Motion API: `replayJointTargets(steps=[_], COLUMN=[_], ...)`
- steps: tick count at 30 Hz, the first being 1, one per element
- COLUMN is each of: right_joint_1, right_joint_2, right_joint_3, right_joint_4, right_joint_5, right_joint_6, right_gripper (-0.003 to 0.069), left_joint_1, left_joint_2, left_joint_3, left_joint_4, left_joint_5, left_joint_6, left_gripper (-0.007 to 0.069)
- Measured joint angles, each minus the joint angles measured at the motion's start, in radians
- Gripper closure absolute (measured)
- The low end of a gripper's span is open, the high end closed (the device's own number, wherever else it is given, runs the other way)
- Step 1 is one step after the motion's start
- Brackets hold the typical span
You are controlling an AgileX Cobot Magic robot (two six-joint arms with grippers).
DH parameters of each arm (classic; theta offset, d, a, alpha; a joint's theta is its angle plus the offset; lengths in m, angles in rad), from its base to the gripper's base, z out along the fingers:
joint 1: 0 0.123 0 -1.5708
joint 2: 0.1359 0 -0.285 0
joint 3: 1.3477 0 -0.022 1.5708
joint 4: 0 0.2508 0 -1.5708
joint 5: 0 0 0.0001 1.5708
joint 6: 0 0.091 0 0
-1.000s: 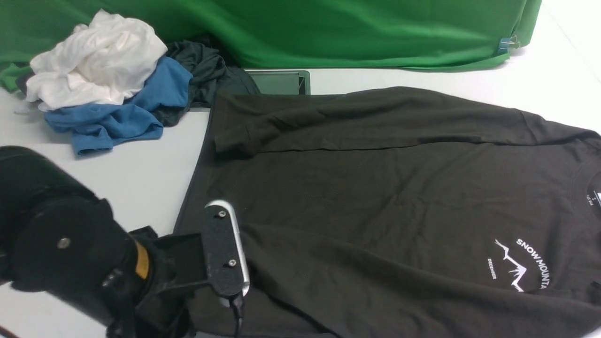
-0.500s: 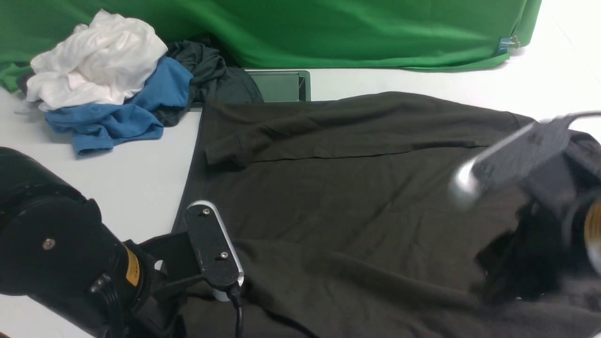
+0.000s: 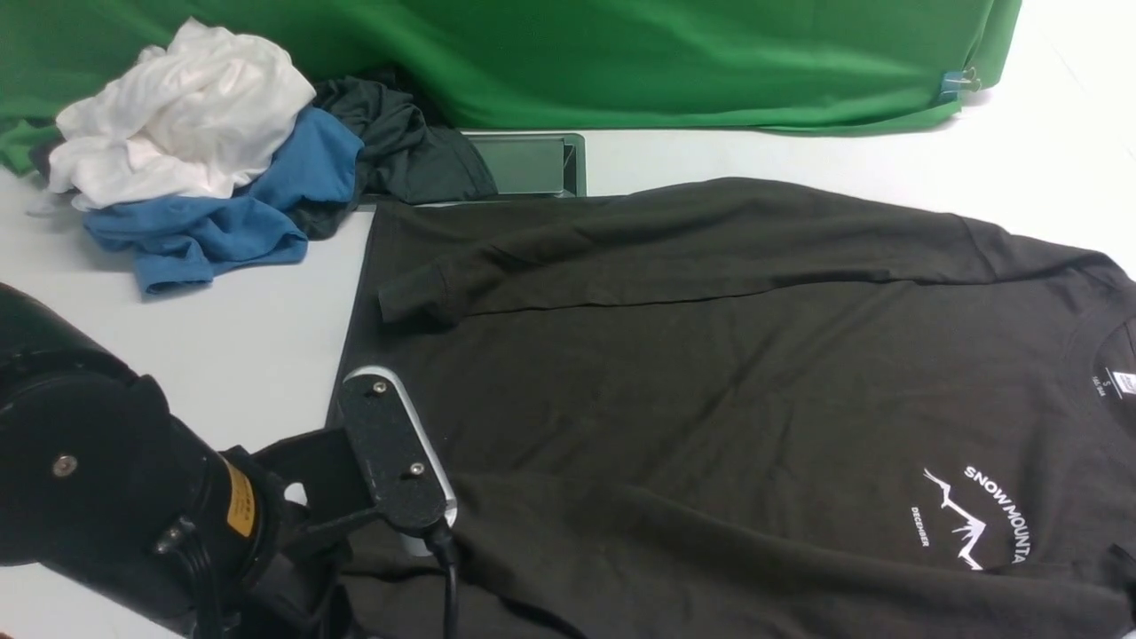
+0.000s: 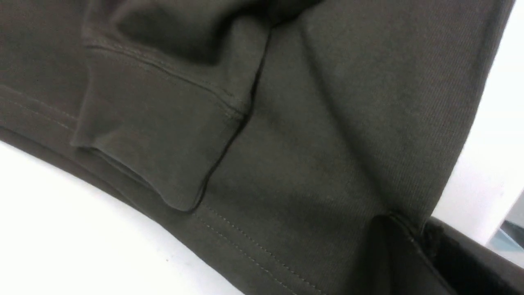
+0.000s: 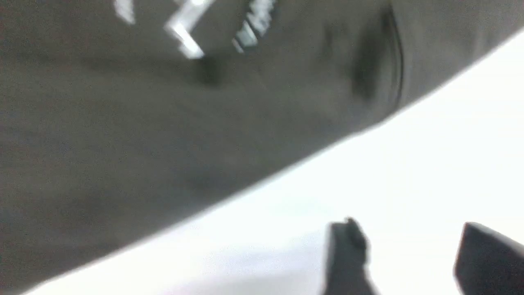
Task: Fold a long-sleeved shirt on a white desktop.
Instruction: 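Grasp the near edge of the shirt at its hem and shoulder corners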
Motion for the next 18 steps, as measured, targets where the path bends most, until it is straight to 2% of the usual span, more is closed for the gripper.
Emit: replayJointTargets(steps=[1, 5, 11, 18], right_joint_1=[-0.026, -0.064, -0.069, -0.075], right_joint_2=[0.004, 0.018, 0.132, 0.291], right_joint_3=[0.021, 0.025, 0.032, 0.032], right_joint_4=[0.003, 0.035, 0.055, 0.060], right_joint_5=[-0.009, -0.142, -0.187, -0.345], right_joint_6=[0.025, 0.054, 0.056, 0.080], right_gripper=[0.0181, 0.0103, 0.0103, 0.0111], left_joint_1=[0.000, 0.000, 0.000, 0.000], left_joint_2=[0.000, 0.000, 0.000, 0.000], left_joint_3=[0.000, 0.000, 0.000, 0.000], left_joint_4=[-0.001, -0.001, -0.002, -0.006], left_joint_5=[-0.008, -0.012, -0.014, -0.014], left_joint_6=[-0.001, -0.002, -0.003, -0.003], left_gripper=[0.0596, 0.0596, 0.0596, 0.0596])
